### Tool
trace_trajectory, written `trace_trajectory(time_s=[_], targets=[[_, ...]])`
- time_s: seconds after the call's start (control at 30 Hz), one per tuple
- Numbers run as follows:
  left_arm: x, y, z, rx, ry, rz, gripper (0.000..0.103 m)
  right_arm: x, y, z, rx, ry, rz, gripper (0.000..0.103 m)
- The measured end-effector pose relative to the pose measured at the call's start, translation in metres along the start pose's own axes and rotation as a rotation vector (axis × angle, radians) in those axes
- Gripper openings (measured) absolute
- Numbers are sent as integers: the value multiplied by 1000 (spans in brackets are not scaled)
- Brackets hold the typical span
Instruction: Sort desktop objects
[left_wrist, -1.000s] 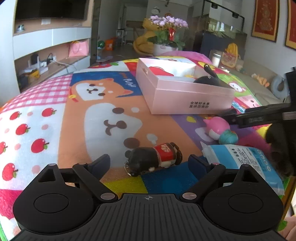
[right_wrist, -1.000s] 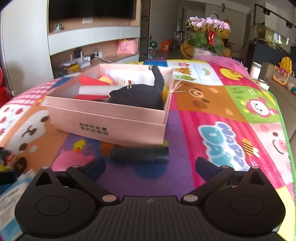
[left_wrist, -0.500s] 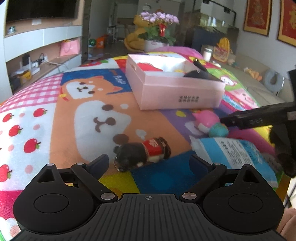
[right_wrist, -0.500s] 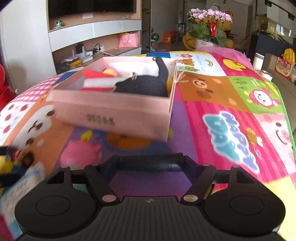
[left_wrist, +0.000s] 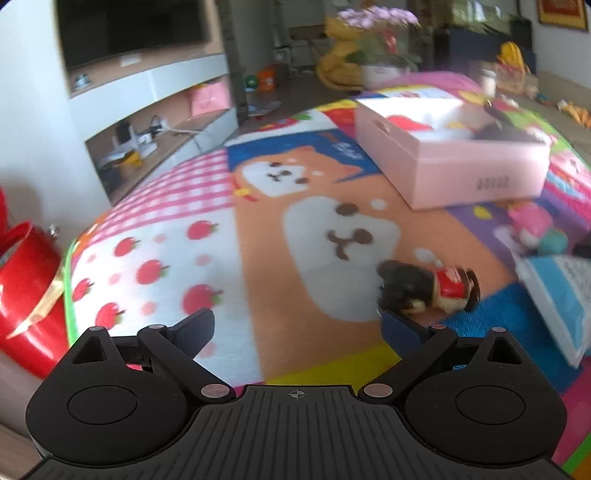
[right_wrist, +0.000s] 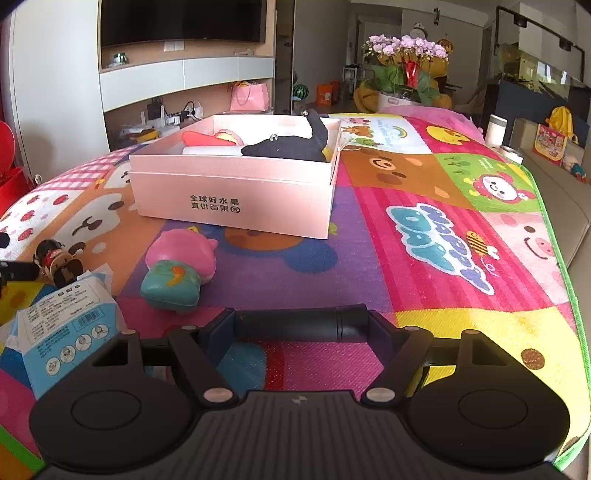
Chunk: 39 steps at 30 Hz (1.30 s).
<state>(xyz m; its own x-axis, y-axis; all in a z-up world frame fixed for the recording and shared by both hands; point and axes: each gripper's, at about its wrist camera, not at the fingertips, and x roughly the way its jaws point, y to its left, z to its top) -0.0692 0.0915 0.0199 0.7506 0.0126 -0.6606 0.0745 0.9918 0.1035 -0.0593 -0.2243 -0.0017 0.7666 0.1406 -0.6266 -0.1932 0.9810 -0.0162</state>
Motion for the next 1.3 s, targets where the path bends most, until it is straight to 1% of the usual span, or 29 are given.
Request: trace_trajectory(time_s=[0.03,0.1,0.17,0.2,0.27,0.37,0.47,0.53,0.57,0.6,0.67,0.8,0.87,1.0,1.13,1.23,1.3], targets=[[-3,3,1,-19,-7,-33,100,-1,-1,-1,7,-1,5,76],[-9,2,5,-63,-18,-139,100,-2,-3,-2,16,-4,13,76],[-10,-8,7,-54,-23,-204,100,-3,-3,-3,19,-10,18,76],[-9,-15,8,-35,-23,-218,100,-3,-3,-3,20,-13,21,76],[-3,-33,10,14,-16,-226,100,-4,-2,-4,20,-18,22,76],[9,-53,12,62,-7,-196,100,-7,-2,-6,16,-28,19,76],[20,-58,12,60,8,-190,99,-8,1,-7,1,-36,11,76],[22,-56,11,48,15,-198,94,-9,3,-7,-12,-39,5,76],[22,-56,10,44,17,-196,84,-10,3,-7,-14,-38,4,76],[22,-55,10,43,13,-187,78,-10,3,-8,-14,-35,4,75],[18,-54,8,47,3,-187,70,-11,2,-8,-12,-26,3,75],[8,-52,4,47,-7,-203,70,-17,2,-7,-11,-4,21,75],[1,-47,3,35,-19,-208,70,-24,2,-7,-18,-8,26,75],[-19,-41,7,22,-73,-205,70,-43,-1,-2,-50,-46,-1,75],[-43,-43,24,54,-155,-211,70,-65,-10,15,-57,-85,2,75],[-62,-50,47,84,-238,-227,70,-91,-14,40,-76,-173,-6,75],[-70,-58,66,101,-292,-240,70,-110,-19,62,-61,-242,21,75]])
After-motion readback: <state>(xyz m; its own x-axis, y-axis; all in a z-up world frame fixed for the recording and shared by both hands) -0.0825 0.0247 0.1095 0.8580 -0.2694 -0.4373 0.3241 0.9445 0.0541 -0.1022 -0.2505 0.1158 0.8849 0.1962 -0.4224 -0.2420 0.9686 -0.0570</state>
